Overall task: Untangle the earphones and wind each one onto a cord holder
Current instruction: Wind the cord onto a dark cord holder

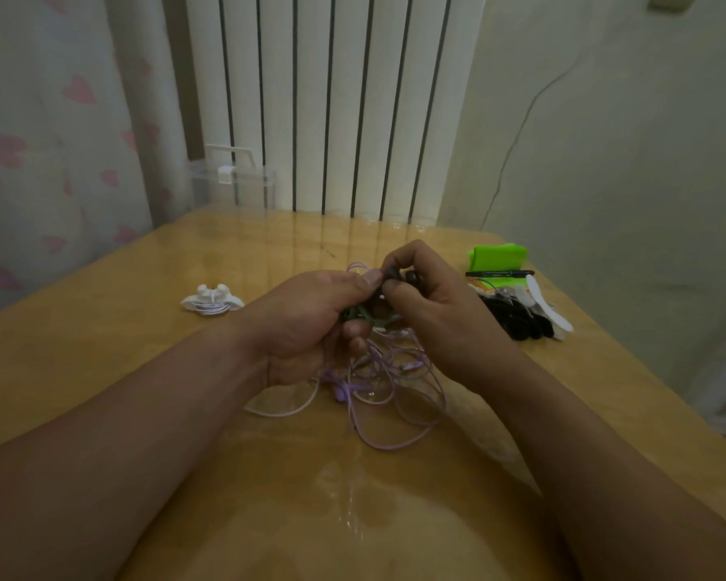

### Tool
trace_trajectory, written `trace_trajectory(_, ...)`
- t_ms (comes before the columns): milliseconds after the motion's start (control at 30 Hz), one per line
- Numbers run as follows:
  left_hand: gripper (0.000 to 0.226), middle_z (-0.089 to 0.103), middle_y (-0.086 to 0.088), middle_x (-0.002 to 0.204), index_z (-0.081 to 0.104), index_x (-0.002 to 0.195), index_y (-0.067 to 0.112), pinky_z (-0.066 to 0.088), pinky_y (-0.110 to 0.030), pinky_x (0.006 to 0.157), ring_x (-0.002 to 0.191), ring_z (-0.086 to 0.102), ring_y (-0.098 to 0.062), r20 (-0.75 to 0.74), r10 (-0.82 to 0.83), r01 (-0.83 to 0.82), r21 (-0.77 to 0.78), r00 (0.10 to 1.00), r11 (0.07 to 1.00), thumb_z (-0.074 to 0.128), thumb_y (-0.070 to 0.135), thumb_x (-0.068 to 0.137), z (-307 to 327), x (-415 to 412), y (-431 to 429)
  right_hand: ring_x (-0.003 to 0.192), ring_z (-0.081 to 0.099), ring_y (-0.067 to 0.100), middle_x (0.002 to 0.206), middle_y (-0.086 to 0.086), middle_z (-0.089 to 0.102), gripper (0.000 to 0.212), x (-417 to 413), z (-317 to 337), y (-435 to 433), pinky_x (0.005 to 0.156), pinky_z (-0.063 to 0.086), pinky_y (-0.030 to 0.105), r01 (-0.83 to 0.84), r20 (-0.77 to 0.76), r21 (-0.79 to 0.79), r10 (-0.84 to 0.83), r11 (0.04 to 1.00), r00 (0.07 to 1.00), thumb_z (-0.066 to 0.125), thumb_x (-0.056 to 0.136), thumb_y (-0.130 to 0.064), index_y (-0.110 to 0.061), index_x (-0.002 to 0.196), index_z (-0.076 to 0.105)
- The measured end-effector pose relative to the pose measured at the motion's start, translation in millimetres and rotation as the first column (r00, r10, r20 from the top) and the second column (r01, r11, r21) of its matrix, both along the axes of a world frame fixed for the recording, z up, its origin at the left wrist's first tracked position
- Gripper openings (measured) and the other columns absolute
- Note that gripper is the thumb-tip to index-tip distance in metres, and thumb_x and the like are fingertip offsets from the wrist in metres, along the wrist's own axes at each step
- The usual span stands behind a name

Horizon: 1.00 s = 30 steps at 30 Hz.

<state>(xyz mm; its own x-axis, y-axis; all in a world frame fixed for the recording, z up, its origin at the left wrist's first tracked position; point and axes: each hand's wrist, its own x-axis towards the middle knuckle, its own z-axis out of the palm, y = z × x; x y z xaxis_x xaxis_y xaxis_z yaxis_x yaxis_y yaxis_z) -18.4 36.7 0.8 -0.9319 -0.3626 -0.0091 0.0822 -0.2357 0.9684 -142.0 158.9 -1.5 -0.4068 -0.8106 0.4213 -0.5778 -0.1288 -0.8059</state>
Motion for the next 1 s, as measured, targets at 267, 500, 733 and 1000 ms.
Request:
trace_trajectory(267, 0.031, 0.057, -0.004, 0.077, 0.065, 0.116, 0.001, 0.047, -0.022, 0.045, 0.046, 0.04, -0.006, -0.031, 0.065, -0.067, -0.05, 0.997, 0.997, 0.055, 0.028, 0.107, 2.4, 0.9, -2.3, 0.084, 0.072, 0.02, 0.089, 0.007, 0.073, 0.006, 1.2, 3.6, -0.9, 0.078, 0.063, 0.046, -0.055, 0.215, -0.028, 0.06, 0.998, 0.975, 0.059, 0.105, -0.018, -0.013, 0.104, 0.061)
trace_trajectory(500, 0.02, 0.057, -0.01, 0.081, 0.057, 0.099, 0.008, 0.058, -0.029, 0.054, 0.054, 0.049, -0.012, -0.04, 0.149, -0.153, -0.126, 0.988, 0.98, 0.058, 0.026, 0.106, -3.2, -1.8, 1.4, 0.085, 0.075, 0.027, 0.096, 0.017, 0.071, 0.002, -0.9, 0.2, -3.1, 0.071, 0.062, 0.037, -0.059, 0.281, -0.027, 0.064, 0.998, 0.958, 0.06, 0.103, -0.011, -0.01, 0.103, 0.059)
trace_trajectory(733, 0.015, 0.059, -0.01, 0.088, 0.058, 0.112, 0.006, 0.06, -0.028, 0.058, 0.059, 0.054, -0.011, -0.042, 0.051, -0.053, -0.048, 0.998, 0.997, 0.055, 0.019, 0.107, 1.3, 2.0, -1.8, 0.076, 0.063, 0.028, 0.093, 0.014, 0.061, 0.011, -7.1, -1.2, -6.9, 0.063, 0.057, 0.036, -0.091, 0.386, -0.066, 0.109, 0.994, 0.916, 0.056, 0.102, -0.007, -0.016, 0.096, 0.06)
trace_trajectory(1000, 0.013, 0.062, -0.008, 0.081, 0.065, 0.104, 0.005, 0.06, -0.028, 0.057, 0.055, 0.056, -0.01, -0.003, 0.13, -0.13, -0.148, 0.991, 0.98, 0.056, 0.013, 0.107, -1.7, -1.7, -2.5, 0.067, 0.06, 0.026, 0.082, 0.013, 0.06, 0.006, -4.1, -6.1, -7.5, 0.061, 0.059, 0.043, 0.024, 0.18, -0.044, -0.016, 0.999, 0.984, 0.063, 0.1, -0.007, -0.009, 0.098, 0.058)
